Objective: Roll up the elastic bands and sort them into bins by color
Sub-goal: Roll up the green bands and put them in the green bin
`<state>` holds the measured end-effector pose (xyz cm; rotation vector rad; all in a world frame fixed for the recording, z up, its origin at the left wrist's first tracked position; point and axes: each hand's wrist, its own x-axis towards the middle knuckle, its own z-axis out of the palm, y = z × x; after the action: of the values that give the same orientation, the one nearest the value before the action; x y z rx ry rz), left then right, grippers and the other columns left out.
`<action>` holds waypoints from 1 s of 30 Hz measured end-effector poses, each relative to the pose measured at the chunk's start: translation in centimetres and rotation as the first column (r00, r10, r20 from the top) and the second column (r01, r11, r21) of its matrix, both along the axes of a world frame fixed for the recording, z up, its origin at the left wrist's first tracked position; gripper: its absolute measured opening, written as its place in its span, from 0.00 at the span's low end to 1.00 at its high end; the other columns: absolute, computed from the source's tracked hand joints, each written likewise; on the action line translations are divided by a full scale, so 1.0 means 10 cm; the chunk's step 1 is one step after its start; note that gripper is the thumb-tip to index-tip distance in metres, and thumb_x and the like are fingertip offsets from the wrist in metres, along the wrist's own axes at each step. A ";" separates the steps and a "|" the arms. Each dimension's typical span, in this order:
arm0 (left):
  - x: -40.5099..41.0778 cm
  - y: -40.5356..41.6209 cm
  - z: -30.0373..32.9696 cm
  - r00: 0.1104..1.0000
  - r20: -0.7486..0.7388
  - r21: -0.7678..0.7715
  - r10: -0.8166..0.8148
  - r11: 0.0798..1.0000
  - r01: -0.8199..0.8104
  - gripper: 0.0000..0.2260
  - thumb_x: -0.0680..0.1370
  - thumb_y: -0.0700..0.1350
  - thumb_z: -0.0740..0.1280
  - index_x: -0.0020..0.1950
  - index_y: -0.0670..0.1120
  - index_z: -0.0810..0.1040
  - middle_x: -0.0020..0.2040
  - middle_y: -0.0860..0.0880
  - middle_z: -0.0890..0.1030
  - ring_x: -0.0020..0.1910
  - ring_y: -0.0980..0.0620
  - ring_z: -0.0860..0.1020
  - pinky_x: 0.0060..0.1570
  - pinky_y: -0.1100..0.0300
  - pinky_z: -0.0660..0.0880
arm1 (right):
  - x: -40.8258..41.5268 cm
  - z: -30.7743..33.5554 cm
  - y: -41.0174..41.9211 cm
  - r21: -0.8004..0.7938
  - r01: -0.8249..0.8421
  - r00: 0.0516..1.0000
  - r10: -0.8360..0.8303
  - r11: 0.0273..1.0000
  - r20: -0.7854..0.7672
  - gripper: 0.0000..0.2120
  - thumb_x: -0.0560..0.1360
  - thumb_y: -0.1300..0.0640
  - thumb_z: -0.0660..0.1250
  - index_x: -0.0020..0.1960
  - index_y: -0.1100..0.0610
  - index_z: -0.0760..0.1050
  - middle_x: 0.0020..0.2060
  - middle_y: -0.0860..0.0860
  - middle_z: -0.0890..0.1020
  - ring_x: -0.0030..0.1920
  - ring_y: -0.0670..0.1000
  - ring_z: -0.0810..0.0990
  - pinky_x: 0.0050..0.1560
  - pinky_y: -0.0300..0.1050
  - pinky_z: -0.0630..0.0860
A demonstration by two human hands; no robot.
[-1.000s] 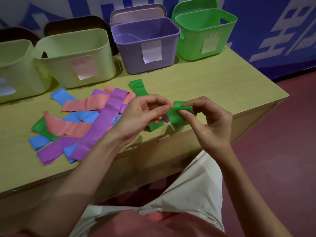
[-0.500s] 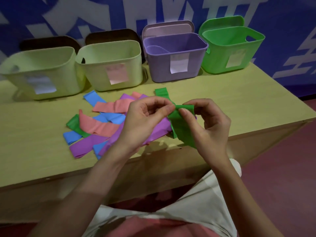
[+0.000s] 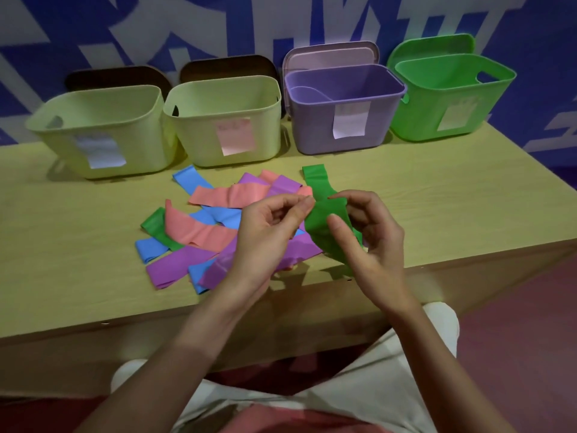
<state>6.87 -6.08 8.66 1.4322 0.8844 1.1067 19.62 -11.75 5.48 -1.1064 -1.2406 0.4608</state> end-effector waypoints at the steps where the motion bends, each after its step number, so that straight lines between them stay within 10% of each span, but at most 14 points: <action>1: 0.00 0.00 -0.01 1.000 0.006 -0.013 -0.002 1.000 0.002 0.05 0.77 0.40 0.67 0.41 0.45 0.81 0.28 0.56 0.73 0.29 0.59 0.68 0.34 0.66 0.67 | -0.01 0.00 0.01 0.003 -0.001 1.000 0.001 1.000 -0.002 0.08 0.76 0.56 0.67 0.55 0.51 0.73 0.47 0.53 0.81 0.49 0.58 0.80 0.50 0.52 0.77; 13: -0.04 0.06 -0.05 0.993 0.115 -0.194 -0.025 0.980 0.047 0.11 0.76 0.44 0.68 0.34 0.48 0.82 0.30 0.52 0.68 0.33 0.54 0.64 0.38 0.60 0.65 | 0.01 0.05 0.07 0.043 0.027 0.997 -0.031 0.999 0.076 0.11 0.74 0.69 0.68 0.55 0.60 0.76 0.50 0.47 0.82 0.50 0.44 0.82 0.51 0.35 0.75; 19: -0.01 0.05 -0.10 0.987 0.141 -0.339 -0.073 0.933 0.118 0.08 0.78 0.46 0.66 0.49 0.44 0.83 0.45 0.43 0.75 0.45 0.48 0.68 0.42 0.60 0.68 | 0.01 0.07 0.09 0.033 0.027 0.997 -0.029 0.999 0.071 0.07 0.74 0.67 0.69 0.50 0.58 0.76 0.44 0.48 0.82 0.45 0.44 0.81 0.46 0.37 0.75; 26: -0.02 0.04 -0.10 0.997 -0.069 0.000 -0.037 0.999 0.037 0.15 0.78 0.46 0.65 0.32 0.53 0.78 0.28 0.51 0.69 0.31 0.56 0.67 0.35 0.64 0.66 | 0.03 0.07 0.10 0.006 0.027 1.000 -0.027 1.000 0.016 0.08 0.73 0.63 0.71 0.46 0.52 0.76 0.38 0.46 0.82 0.40 0.43 0.80 0.41 0.36 0.74; 30: -0.04 0.04 -0.09 0.998 -0.024 0.062 -0.050 0.997 0.052 0.07 0.77 0.39 0.66 0.42 0.48 0.80 0.31 0.59 0.78 0.33 0.62 0.73 0.38 0.68 0.70 | 0.02 0.06 0.10 -0.014 0.031 0.999 -0.031 0.999 -0.041 0.07 0.73 0.61 0.71 0.45 0.50 0.76 0.38 0.48 0.83 0.39 0.45 0.80 0.40 0.40 0.75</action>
<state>6.46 -5.65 7.79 1.5131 0.8313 1.0901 19.85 -10.74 6.04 -1.1210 -1.1842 0.4671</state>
